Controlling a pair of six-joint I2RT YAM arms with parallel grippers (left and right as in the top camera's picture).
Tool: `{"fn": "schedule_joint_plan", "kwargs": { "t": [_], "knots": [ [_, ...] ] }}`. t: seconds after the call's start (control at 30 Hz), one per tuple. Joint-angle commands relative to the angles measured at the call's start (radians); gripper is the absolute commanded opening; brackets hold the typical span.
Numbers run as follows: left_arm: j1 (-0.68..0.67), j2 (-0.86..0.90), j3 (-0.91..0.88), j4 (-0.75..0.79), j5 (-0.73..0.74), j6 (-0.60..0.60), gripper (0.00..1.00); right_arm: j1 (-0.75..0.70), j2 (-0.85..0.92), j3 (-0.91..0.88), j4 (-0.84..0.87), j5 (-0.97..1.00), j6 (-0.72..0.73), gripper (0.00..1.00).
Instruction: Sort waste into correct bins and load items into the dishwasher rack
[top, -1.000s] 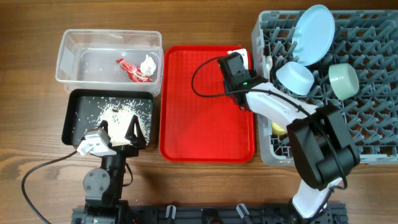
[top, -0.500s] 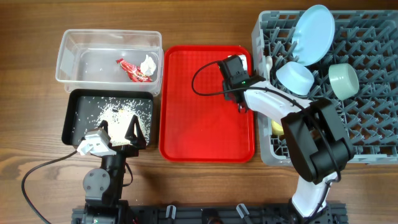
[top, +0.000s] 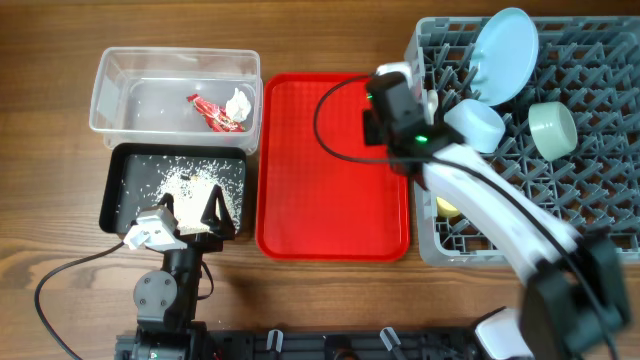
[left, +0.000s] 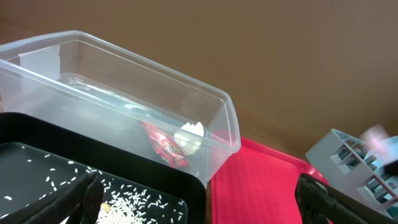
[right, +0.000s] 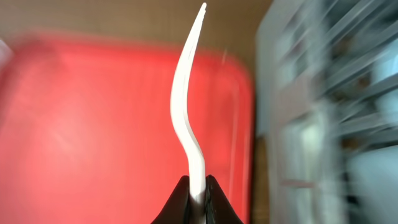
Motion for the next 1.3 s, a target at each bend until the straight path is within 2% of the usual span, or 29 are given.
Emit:
{"fn": "schedule_joint_plan", "kwargs": {
  "t": [0.0,0.27,0.43,0.47,0.5,0.53,0.57,0.77,0.97,1.03,1.1,1.13,1.27],
  "knots": [
    [0.005,0.000,-0.002,-0.002,-0.017,0.012,1.00,-0.031,-0.139,0.003,0.000,0.102,-0.013,0.04],
    [0.005,0.000,-0.002,-0.002,-0.017,0.012,1.00,-0.191,-0.064,0.002,-0.035,0.102,-0.037,0.04],
    [0.005,0.000,-0.002,-0.002,-0.017,0.012,1.00,-0.231,0.011,0.002,-0.029,-0.043,-0.111,0.04],
    [0.005,0.000,-0.002,-0.002,-0.017,0.012,1.00,-0.231,0.023,0.002,-0.030,-0.026,-0.110,0.08],
    [0.005,0.000,-0.002,-0.002,-0.017,0.012,1.00,-0.231,0.028,0.002,-0.032,-0.019,-0.106,0.25],
    [0.005,0.000,-0.002,-0.002,-0.017,0.012,1.00,-0.231,0.028,0.002,-0.032,-0.020,-0.107,0.47],
    [0.005,0.000,-0.002,-0.002,-0.017,0.012,1.00,-0.231,0.024,0.004,-0.033,-0.021,-0.106,0.50],
    [0.005,0.000,-0.002,-0.002,-0.017,0.012,1.00,-0.215,-0.118,0.021,-0.067,-0.024,-0.106,0.51],
    [0.005,0.000,-0.002,-0.002,-0.017,0.012,1.00,-0.169,-0.407,0.023,-0.170,-0.263,-0.107,0.55],
    [0.005,0.000,-0.002,-0.002,-0.017,0.012,1.00,-0.159,-0.494,0.023,-0.206,-0.358,-0.106,0.63],
    [0.005,0.000,-0.002,-0.002,-0.017,0.012,1.00,-0.159,-0.563,0.023,-0.229,-0.459,-0.105,0.85],
    [0.005,0.000,-0.002,-0.002,-0.017,0.012,1.00,-0.159,-0.605,0.023,-0.239,-0.527,-0.103,1.00],
    [0.005,0.000,-0.002,-0.002,-0.017,0.012,1.00,-0.159,-0.713,0.023,-0.265,-0.626,-0.105,1.00]
  ]
}}
